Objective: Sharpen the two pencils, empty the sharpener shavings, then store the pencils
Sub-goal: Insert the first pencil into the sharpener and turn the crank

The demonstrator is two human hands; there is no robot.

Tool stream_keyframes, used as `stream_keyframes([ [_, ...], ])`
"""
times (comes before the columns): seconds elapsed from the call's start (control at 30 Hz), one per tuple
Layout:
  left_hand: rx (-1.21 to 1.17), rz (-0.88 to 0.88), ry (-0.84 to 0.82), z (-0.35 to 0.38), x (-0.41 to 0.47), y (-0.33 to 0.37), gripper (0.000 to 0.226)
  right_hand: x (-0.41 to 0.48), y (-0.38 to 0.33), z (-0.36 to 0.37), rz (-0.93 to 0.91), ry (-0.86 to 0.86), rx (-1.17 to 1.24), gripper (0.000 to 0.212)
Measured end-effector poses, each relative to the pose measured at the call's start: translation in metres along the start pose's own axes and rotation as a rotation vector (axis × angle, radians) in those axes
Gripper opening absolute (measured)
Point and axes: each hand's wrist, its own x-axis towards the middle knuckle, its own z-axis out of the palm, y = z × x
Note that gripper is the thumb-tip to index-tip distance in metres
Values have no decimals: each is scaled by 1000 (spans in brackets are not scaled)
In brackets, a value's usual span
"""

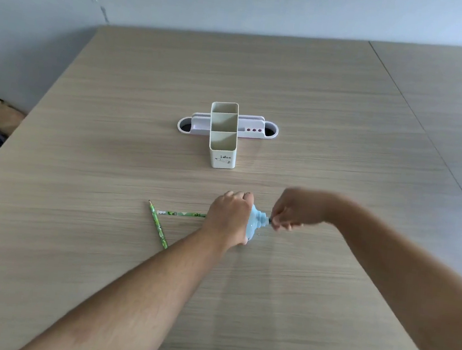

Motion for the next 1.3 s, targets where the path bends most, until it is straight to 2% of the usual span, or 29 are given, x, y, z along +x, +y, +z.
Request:
stream_keyframes([
  [0.07, 11, 4, -5, 0, 0, 0, 61, 20, 2, -15, 38, 200, -5, 20],
  [0.13, 1, -3, -18, 0, 1, 1, 63, 41, 3, 3, 131, 329, -100, 23],
  [0.17, -8, -13, -21, 0, 1, 1, 63, 47, 3, 21, 164, 319, -153, 25],
  [0.23, -15, -30, -21, 1, 2, 1, 63, 38, 3, 49, 158, 149, -264, 27],
  [0.27, -11, -30, -17, 2, 2, 1, 63, 28, 4, 51, 129, 27, -255, 26],
  [0.33, 5, -13, -5, 3, 1, 1, 60, 7, 3, 29, 48, -156, -78, 24],
  [0.4, 13, -5, 6, 3, 1, 1, 59, 2, 1, 0, -10, -75, 42, 22],
  [0.47, 28, 3, -1, 2, 1, 0, 62, 17, 6, -15, -8, 154, 118, 21],
  [0.57, 16, -3, -8, 3, 2, 1, 62, 46, 9, 13, 136, 364, -9, 25],
  [0.63, 0, -26, -13, 3, 3, 1, 61, 51, 12, 44, 183, 289, -105, 25],
  [0.7, -1, -28, -11, 3, 2, 1, 62, 33, 12, 56, 130, 87, -219, 24],
  [0.77, 7, -15, 5, 4, 1, 2, 58, 7, 9, 37, 31, -73, -105, 24],
  [0.8, 9, -5, 15, 4, 1, 1, 56, -1, 5, 21, -10, -69, -47, 27],
  [0.87, 14, 3, 20, 3, 1, 0, 57, 4, 7, -5, -26, 110, 32, 30],
  [0.97, 21, 6, -9, 2, 2, 1, 62, 39, 11, 0, 102, 380, 16, 21],
  [1.0, 13, -4, -12, 2, 2, 1, 62, 48, 11, 15, 153, 378, -25, 22],
  [1.07, -3, -27, -16, 1, 2, 1, 61, 49, 11, 46, 184, 209, -154, 23],
  [1.17, 6, -15, -11, 3, 1, 1, 62, 15, 9, 38, 60, -100, -83, 22],
  [1.2, 11, -6, 0, 3, 1, 1, 60, 6, 6, 22, 11, -116, -51, 22],
  [1.23, 18, 2, 10, 3, 1, 0, 58, 3, 5, 7, -13, -45, -23, 23],
  [1.3, 29, 11, 8, 2, 1, 0, 60, 16, 8, -14, -2, 207, 46, 23],
])
